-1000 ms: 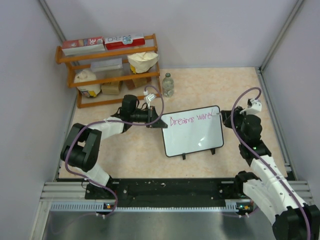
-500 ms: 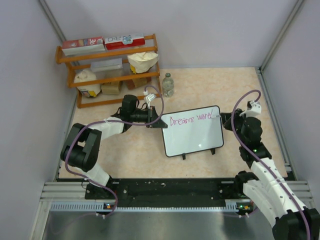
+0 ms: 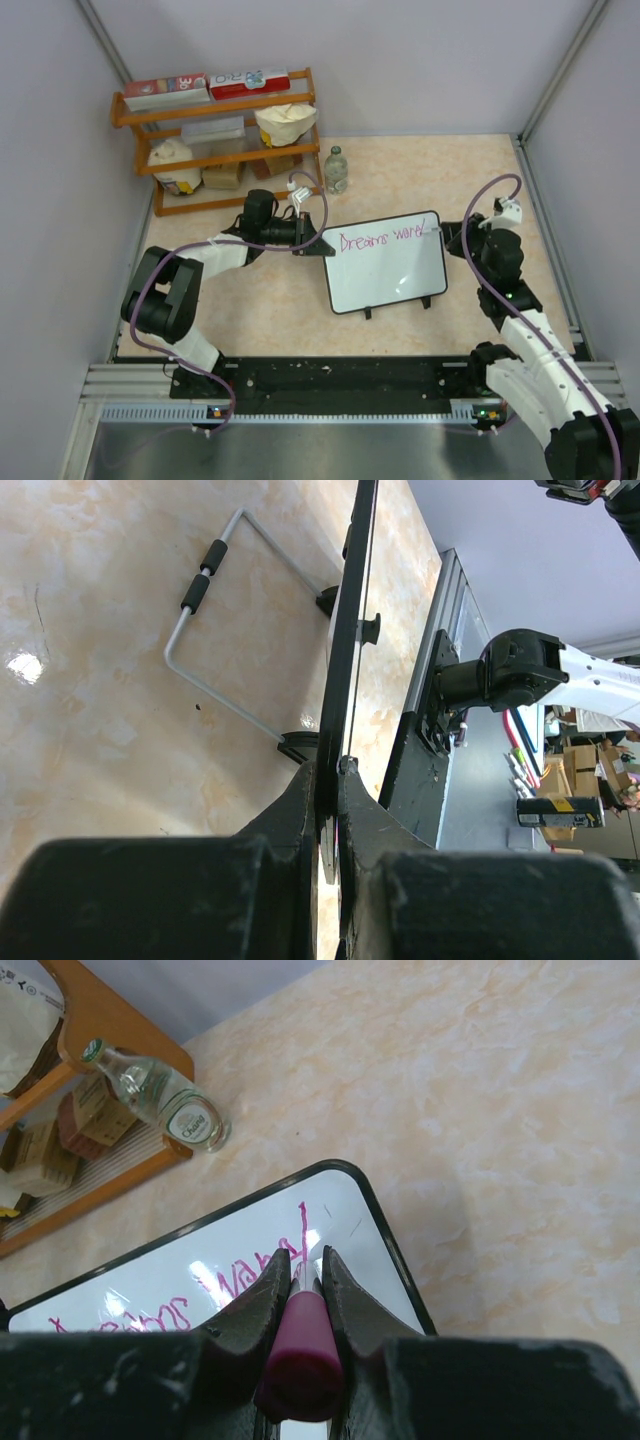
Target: Write a sentence on the whiteboard
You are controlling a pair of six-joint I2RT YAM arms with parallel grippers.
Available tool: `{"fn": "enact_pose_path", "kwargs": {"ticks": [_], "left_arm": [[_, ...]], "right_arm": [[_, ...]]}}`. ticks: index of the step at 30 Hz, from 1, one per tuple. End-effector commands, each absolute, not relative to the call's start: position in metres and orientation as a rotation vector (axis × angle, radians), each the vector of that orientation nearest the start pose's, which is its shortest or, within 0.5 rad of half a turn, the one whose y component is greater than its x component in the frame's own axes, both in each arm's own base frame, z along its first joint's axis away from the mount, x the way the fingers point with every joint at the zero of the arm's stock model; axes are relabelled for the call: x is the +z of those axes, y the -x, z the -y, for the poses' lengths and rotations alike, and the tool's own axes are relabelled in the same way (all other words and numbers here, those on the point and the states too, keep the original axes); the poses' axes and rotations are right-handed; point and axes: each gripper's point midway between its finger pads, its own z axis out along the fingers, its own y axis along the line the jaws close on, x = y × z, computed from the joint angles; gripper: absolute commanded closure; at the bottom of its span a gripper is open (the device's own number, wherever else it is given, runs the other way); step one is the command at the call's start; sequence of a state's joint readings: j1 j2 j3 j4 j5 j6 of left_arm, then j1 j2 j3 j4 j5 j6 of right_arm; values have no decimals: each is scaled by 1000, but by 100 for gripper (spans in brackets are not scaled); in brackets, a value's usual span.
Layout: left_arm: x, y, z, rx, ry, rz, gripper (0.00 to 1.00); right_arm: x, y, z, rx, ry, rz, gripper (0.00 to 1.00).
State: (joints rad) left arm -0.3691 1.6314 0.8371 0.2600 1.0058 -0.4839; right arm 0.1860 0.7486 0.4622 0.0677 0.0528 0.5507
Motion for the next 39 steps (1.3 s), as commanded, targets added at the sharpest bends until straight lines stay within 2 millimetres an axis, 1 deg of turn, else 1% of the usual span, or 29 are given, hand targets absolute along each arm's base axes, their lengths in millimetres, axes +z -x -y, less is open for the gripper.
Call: {"fn": "enact_pose_path", "kwargs": {"ticks": [1,9,18,21,24,33,39], "left_arm": [[142,-296,277,-1425,-563,-2084,100],[142,-296,277,-1425,-563,-2084,100],[142,-296,277,-1425,-563,-2084,100],[142,-296,277,-1424,-564,-2084,100],[142,-296,276,-1424,-564,-2083,100],[142,-296,276,-1425,-564,-2085,100],[143,-296,276,-1423,-564,-2082,100]], "right_arm": [[208,-316,-63,449,-394,-1740,100],[215,-320,-57,418,-409,-1720,100],[218,-321,-51,389,-424,-1711,100],[215,-321,-52,388,-415,-1720,100],[209,-318,-52,383,-412,-1739,100],[191,-306,-53,380,-400,-1782,100],[185,-301,-55,390,-384,-1796,100]]}}
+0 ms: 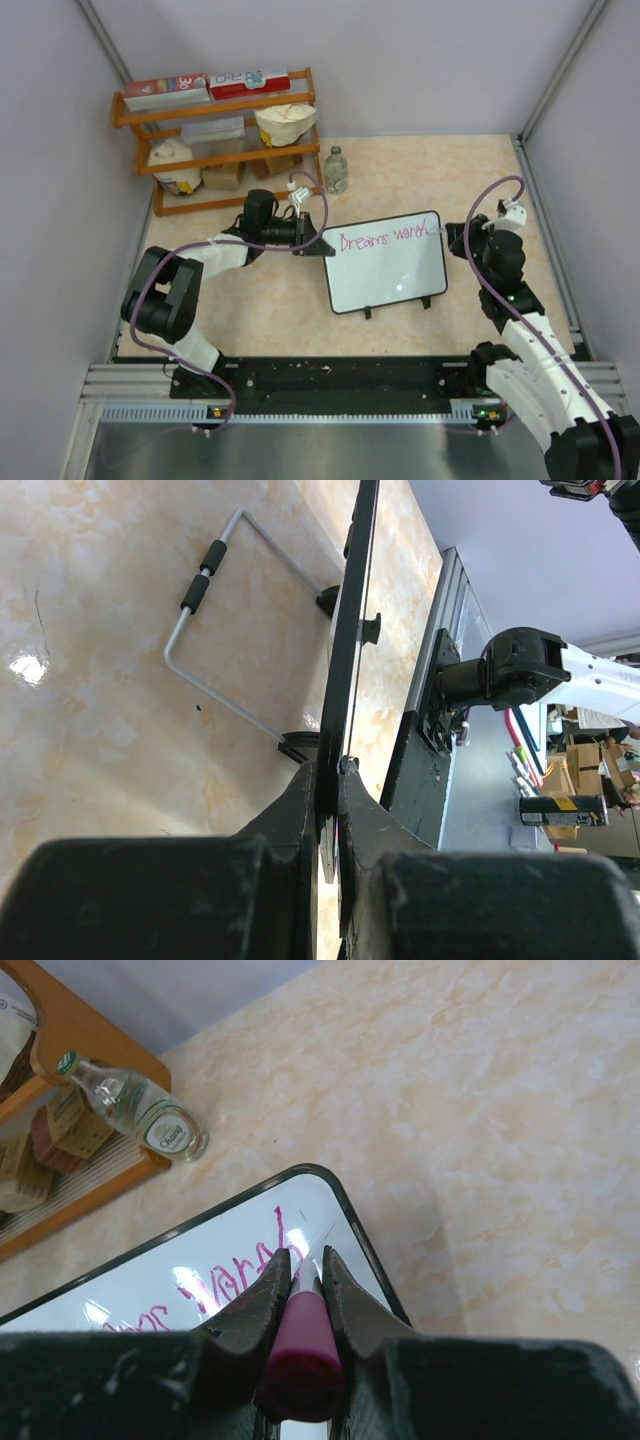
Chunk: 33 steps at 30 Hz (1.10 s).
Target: Write a sentence on the whiteboard
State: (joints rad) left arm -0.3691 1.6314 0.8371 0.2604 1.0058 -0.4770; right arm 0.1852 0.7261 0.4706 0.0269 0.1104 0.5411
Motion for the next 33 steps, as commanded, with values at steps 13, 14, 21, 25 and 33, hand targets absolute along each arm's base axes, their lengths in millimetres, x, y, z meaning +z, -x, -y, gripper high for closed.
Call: {"fn": "enact_pose_path", "kwargs": {"ticks": [13,14,21,25,33], "left_arm": [[143,-296,276,-1423,-564,-2080,100],[141,-296,276,-1423,-560,-2084,100],[141,-296,278,-1439,-562,-2082,100],[143,-295,277,-1436,-561,-2080,100],[140,-296,277,-1437,-558,-2086,100]], "right_arm": [[216,-293,-58,438,-366,-1732,100],[225,-294,-59,449,-360,-1715,100],[248,-292,-77,538,-269,-1695,100],[251,-288,-83,562,-223,-1688,100],[251,-282,-93,600,-141,-1685,100]]}}
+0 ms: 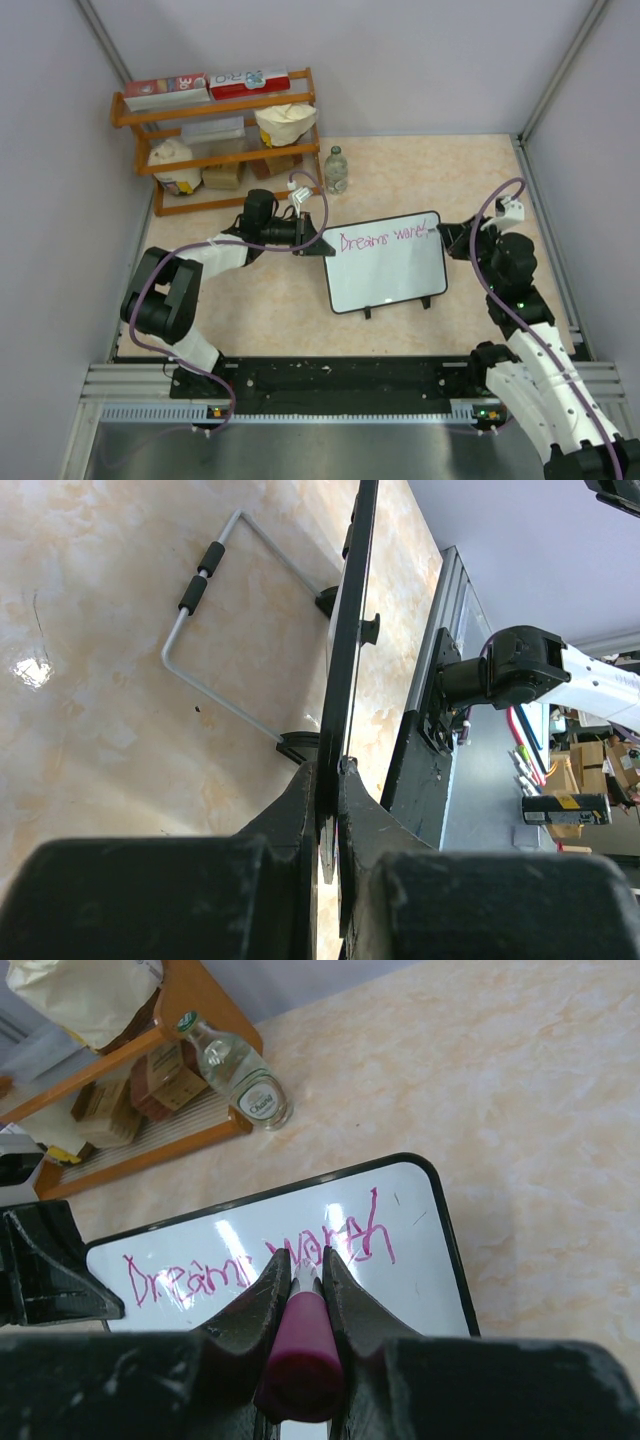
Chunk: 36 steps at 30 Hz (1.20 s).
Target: Write a sentence on the whiteboard
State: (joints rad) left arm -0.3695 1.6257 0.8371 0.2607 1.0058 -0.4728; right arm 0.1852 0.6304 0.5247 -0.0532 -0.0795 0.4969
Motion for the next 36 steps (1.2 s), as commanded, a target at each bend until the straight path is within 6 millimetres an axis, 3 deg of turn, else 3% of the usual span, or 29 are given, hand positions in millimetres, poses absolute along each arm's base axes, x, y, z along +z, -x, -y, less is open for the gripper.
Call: {"fn": "enact_pose_path", "kwargs": {"ticks": [1,14,21,36], "left_arm": [[141,-297,277,-1430,-556,-2085,100],[137,-298,277,-1426,-549,-2098,100],[131,-301,275,-1402,-518,-2132,100],[124,-309,267,-1305,-438,-2175,100]], "right_arm": [[250,-282,-94,604,-134,-1686,100],[249,-280,-120,627,-35,-1688,100],[251,-271,-158,645,92,-1688,100],[247,-262,-211,719,204,-1651,100]]}}
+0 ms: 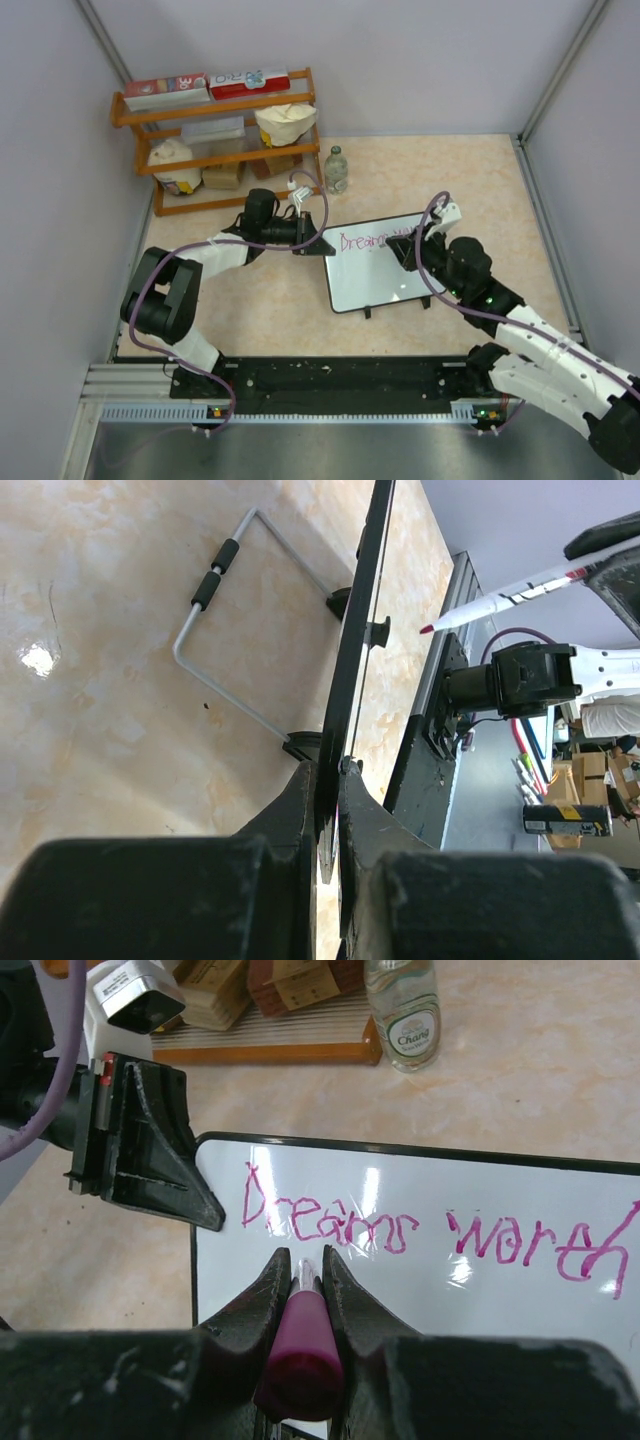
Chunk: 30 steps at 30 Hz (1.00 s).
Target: Write a sentence on the whiteboard
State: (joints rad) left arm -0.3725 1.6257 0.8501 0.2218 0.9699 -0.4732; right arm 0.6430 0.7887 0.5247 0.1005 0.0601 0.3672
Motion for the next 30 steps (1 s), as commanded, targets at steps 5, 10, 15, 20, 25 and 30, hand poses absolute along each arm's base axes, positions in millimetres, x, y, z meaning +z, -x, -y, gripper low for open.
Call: {"fn": "enact_pose_path", "kwargs": {"ticks": [5,10,15,20,25,30], "left_arm": [[121,-310,266,-1311,-425,-2190,100],[121,-310,267,-1318,-429,-2189,100],[121,-310,267,-1317,-430,-2190,100],[120,-310,267,-1321,-434,-2192,100],[120,-309,268,-1329,-435,-2193,100],[120,-310,268,-1328,-438,-2191,100]], "right_arm": [[245,-260,-223,733,220,-1636,100],[240,-259,-242,729,246,-1656,100],[237,-259,-255,713,262,-1670,100],[232,-262,-256,694,252,-1684,100],[230,-263,-253,679,242,-1686,100],[232,-264,-251,672,227,-1684,100]]}}
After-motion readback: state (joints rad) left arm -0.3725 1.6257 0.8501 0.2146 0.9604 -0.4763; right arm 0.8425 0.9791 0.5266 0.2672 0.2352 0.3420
